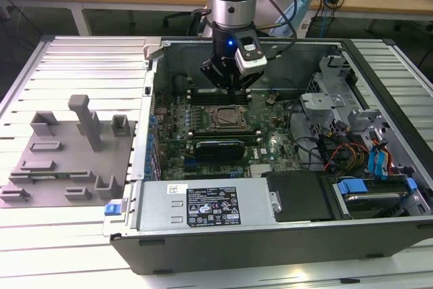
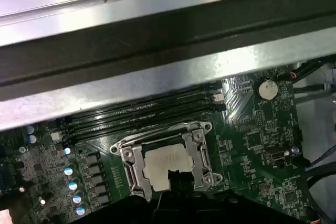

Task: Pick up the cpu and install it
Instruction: 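Install the first cpu locking lever, then install the second cpu locking lever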

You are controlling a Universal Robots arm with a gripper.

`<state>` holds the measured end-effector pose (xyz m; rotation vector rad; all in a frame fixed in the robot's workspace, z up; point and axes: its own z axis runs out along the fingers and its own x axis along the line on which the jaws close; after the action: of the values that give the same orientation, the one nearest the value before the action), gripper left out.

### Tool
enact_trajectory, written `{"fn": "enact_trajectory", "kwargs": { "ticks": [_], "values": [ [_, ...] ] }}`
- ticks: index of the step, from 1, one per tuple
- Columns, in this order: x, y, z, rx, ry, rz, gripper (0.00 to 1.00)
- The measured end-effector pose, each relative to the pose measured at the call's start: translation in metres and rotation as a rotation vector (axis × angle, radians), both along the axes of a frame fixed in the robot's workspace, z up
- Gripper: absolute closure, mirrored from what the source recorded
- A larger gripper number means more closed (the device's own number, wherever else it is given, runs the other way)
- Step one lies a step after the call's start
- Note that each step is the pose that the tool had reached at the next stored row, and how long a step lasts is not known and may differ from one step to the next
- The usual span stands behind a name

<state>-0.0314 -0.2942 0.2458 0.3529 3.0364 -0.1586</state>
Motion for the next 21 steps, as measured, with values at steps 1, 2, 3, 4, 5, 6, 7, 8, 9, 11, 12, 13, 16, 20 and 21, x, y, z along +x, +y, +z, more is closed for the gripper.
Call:
{"fn": "enact_trajectory", "kwargs": {
  "ticks": [1,2,3,4,5,6,7,8,9,11,12,13,16,20,21],
  "values": [
    [0.0000,-0.0018,0.0000,-0.0001,0.0001,0.002,0.89],
    [0.0000,-0.0038,-0.0001,-0.0001,0.0001,0.004,0.89],
    [0.0000,-0.0061,-0.0002,0.0000,0.0000,0.005,0.89],
    [0.0000,-0.0084,-0.0003,0.0000,0.0000,0.006,0.89],
    [0.0000,-0.0108,-0.0005,0.0000,0.0000,0.007,0.89],
    [0.0000,-0.0135,-0.0007,0.0000,0.0000,0.009,0.89],
    [0.0000,-0.0163,-0.0009,-0.0001,0.0001,0.010,0.89],
    [0.0000,-0.0200,-0.0014,0.0003,-0.0001,0.011,0.89],
    [0.0000,-0.0202,-0.0015,0.0004,-0.0002,0.012,0.89],
    [0.0000,-0.0202,-0.0014,0.0002,0.0000,0.012,0.89],
    [0.0000,-0.0202,-0.0014,0.0000,0.0000,0.012,0.89],
    [0.0000,-0.0202,-0.0014,0.0000,0.0000,0.012,0.89],
    [0.0000,-0.0202,-0.0014,0.0000,0.0000,0.013,0.89],
    [0.0000,-0.0202,-0.0014,0.0000,0.0000,0.013,0.89],
    [0.0000,-0.0202,-0.0014,0.0000,0.0000,0.013,0.89]
  ]
}}
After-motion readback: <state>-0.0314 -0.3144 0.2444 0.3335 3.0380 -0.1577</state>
